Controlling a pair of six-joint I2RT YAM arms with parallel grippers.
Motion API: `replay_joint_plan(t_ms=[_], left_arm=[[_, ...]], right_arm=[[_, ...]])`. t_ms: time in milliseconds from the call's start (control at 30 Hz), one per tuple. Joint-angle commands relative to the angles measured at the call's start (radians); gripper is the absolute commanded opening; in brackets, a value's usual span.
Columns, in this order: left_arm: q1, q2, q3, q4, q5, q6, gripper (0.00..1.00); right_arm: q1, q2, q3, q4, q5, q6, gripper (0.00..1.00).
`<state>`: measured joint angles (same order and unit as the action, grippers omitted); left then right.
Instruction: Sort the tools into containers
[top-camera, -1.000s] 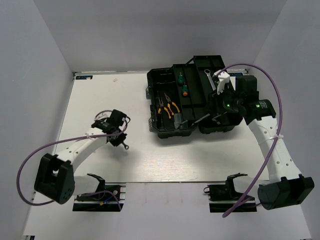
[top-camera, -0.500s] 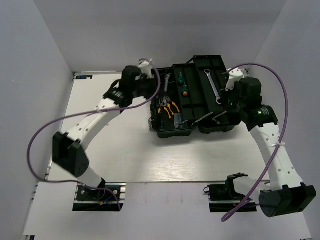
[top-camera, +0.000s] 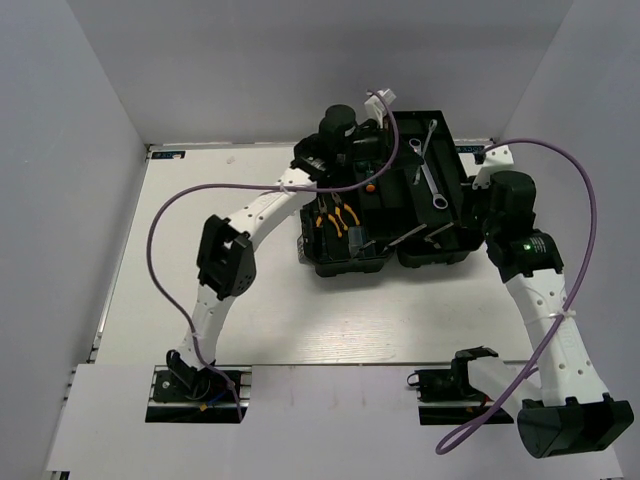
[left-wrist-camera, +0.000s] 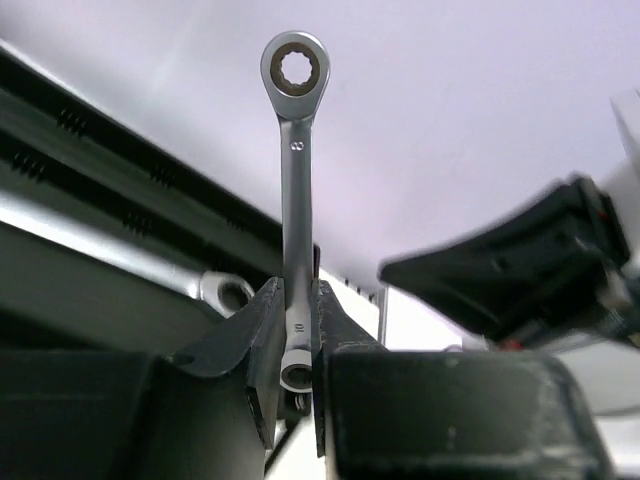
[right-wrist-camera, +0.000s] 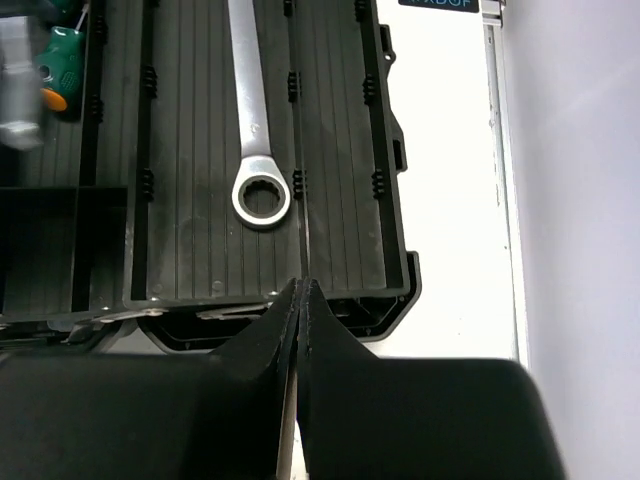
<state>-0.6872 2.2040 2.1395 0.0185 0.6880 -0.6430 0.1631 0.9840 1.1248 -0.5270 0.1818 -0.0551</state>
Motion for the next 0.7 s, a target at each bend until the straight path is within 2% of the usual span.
replay_joint_plan(t_ms=[0, 133, 367, 433, 500, 533, 633, 667], left_arm=[[-0.021, 0.031, 0.091, 0.112, -0.051, -0.075, 0.0], [-0.041, 0.089, 0.102, 0.142, -0.149, -0.095, 0.0], [-0.061, 0.164, 0.158, 0.064, -0.268, -0.095, 0.0], [-0.072, 0.175, 0.181, 0.023, -0.307, -0.095, 0.07], [-0.072, 0.175, 0.181, -0.012, -0.32, -0.086, 0.22], [-0.072, 0.175, 0.181, -0.012, -0.33, -0.086, 0.36], [-0.072, 0.175, 0.181, -0.035, -0.331, -0.075, 0.54], [-0.072, 0.175, 0.201, -0.035, -0.331, -0.075, 0.57]], right_arm=[[-0.014, -0.034, -0.019, 0.047, 0.021, 0.029, 0.0], [-0.023, -0.054, -0.029, 0.044, 0.005, 0.031, 0.0], [-0.033, -0.071, -0.048, 0.042, -0.007, 0.029, 0.0], [-0.036, -0.076, -0.049, 0.044, -0.018, 0.029, 0.0], [-0.036, -0.079, -0.051, 0.044, -0.022, 0.029, 0.0], [-0.039, -0.079, -0.051, 0.041, -0.027, 0.029, 0.04], [-0.042, -0.077, -0.051, 0.038, -0.045, 0.026, 0.12], [-0.043, -0.08, -0.051, 0.033, -0.045, 0.026, 0.13]])
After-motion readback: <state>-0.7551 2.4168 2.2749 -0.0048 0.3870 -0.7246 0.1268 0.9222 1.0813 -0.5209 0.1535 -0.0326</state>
